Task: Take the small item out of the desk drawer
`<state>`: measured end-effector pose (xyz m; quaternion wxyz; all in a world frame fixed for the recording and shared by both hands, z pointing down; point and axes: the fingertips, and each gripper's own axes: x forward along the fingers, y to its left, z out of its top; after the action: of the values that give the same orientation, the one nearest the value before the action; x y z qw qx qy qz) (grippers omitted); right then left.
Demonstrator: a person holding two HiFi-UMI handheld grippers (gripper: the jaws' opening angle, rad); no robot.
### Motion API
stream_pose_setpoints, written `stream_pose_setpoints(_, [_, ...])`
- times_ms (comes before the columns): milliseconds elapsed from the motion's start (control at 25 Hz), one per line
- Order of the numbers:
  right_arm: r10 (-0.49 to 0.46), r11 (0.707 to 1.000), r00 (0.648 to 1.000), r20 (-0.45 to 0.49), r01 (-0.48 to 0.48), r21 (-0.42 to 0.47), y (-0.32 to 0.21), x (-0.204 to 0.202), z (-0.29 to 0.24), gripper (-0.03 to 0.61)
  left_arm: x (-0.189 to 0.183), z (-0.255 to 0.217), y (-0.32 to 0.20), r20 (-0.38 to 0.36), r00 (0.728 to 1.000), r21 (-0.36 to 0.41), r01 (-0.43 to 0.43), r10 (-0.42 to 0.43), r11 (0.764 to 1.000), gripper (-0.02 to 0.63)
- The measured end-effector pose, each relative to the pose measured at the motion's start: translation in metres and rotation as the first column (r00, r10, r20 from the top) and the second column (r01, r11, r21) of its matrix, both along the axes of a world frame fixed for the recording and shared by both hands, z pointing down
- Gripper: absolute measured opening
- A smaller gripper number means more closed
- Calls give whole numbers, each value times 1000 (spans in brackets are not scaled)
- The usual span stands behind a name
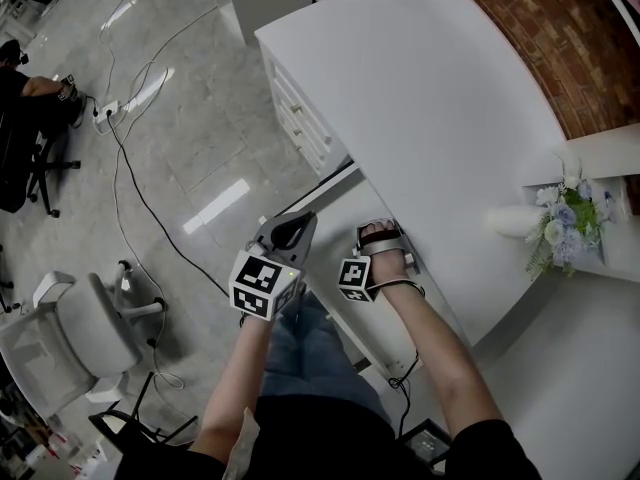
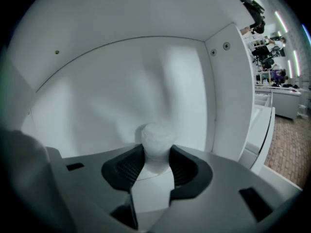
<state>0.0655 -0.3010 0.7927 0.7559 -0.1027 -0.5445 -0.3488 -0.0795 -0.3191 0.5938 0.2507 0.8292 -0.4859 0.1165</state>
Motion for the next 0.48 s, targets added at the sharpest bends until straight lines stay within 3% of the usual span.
stream_pose_setpoints(160, [34,999,998,58,-35,20,0,-8,-16,156,-2,-3,-1,5,1000,8,-7,7,1000,9])
stream_pose_setpoints(320, [148,987,968,202,-158,34,-2,-17,-49,156,1,-17,-4,5,1000,31,-22,22,999,9])
stream_pose_setpoints(400, [249,964,913,322,-267,10,-3,-21,-74,156,0,-27,-6,11,1000,47,-25,24,999,9])
stream_pose_setpoints(480, [360,919,813,458,-393,-24,-11,-23,-104,156,-2,-37,-13,17,999,73,-31,29,997,9])
